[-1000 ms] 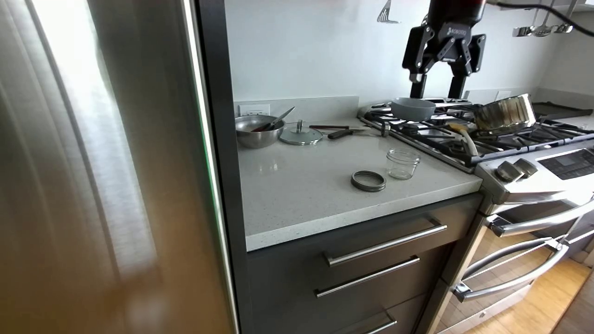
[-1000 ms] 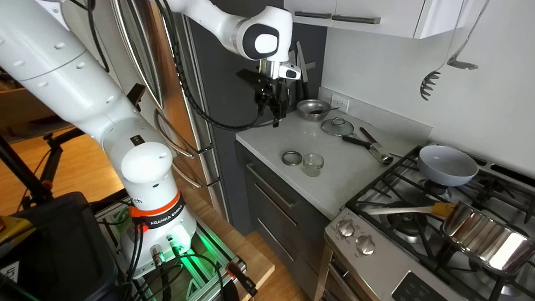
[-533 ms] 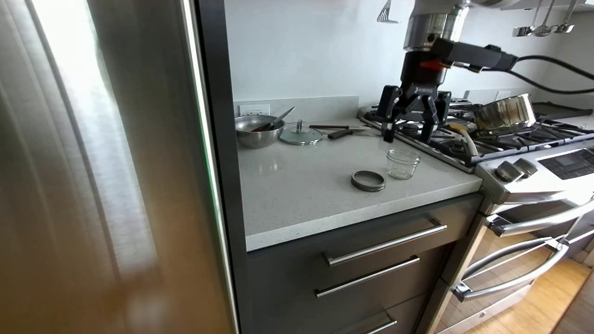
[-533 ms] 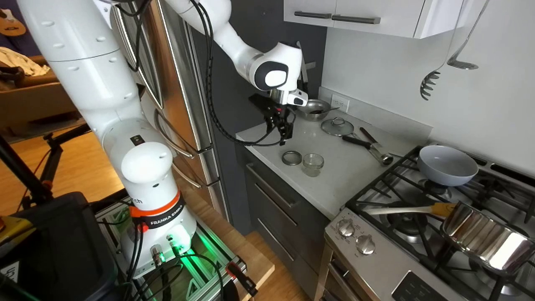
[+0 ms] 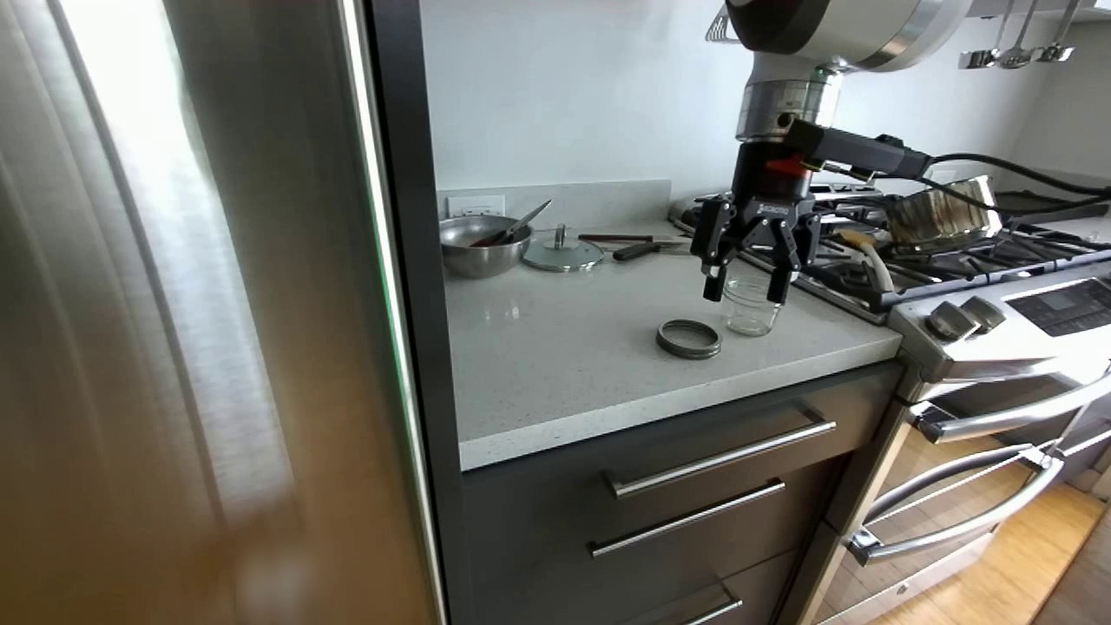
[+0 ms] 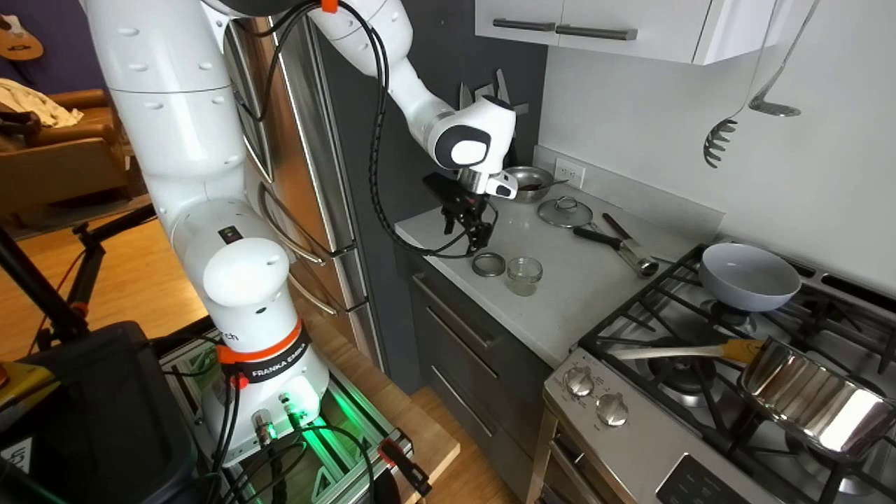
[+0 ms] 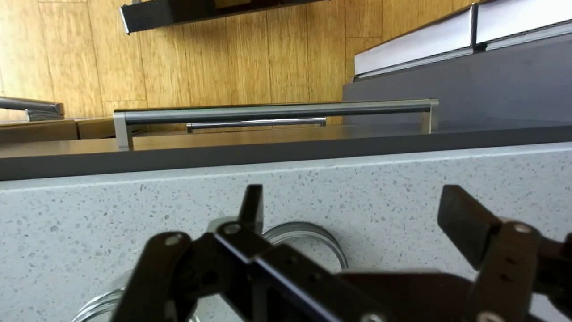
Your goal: Pick up the mason jar lid and place it on the clear jar
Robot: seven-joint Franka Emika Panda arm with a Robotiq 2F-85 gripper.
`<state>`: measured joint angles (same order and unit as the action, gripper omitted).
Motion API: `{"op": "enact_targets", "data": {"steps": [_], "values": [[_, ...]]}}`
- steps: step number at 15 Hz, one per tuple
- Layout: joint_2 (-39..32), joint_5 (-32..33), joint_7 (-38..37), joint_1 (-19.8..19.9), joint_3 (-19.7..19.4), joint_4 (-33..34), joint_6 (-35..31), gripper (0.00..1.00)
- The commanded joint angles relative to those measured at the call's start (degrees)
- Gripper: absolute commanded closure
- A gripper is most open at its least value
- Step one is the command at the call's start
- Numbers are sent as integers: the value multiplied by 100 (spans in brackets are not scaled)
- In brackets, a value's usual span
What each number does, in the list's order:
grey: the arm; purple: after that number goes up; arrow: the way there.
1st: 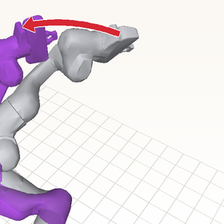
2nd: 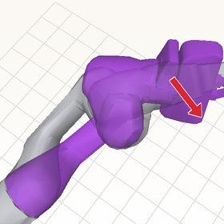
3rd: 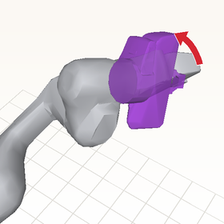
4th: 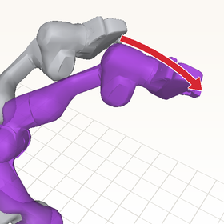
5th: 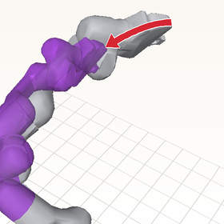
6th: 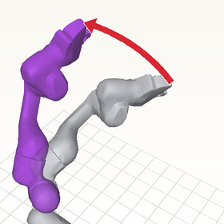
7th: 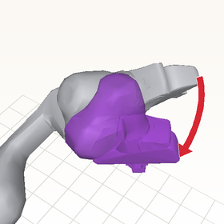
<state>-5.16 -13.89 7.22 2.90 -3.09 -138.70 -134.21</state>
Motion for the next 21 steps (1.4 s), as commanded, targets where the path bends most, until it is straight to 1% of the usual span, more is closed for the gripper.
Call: {"op": "enact_targets", "data": {"steps": [1, 9, 13, 18, 21], "values": [[-35, 162, -171, 1, 27, -7, -139, 0], [-358, 1055, -655, -85, 0, -233, -1647, 0], [-573, 1084, -725, -97, 36, -256, -2194, 0], [-938, 1050, -709, -87, 56, -186, -2711, 0], [-1155, 1061, -699, -90, 59, -112, -2882, 0]]}}
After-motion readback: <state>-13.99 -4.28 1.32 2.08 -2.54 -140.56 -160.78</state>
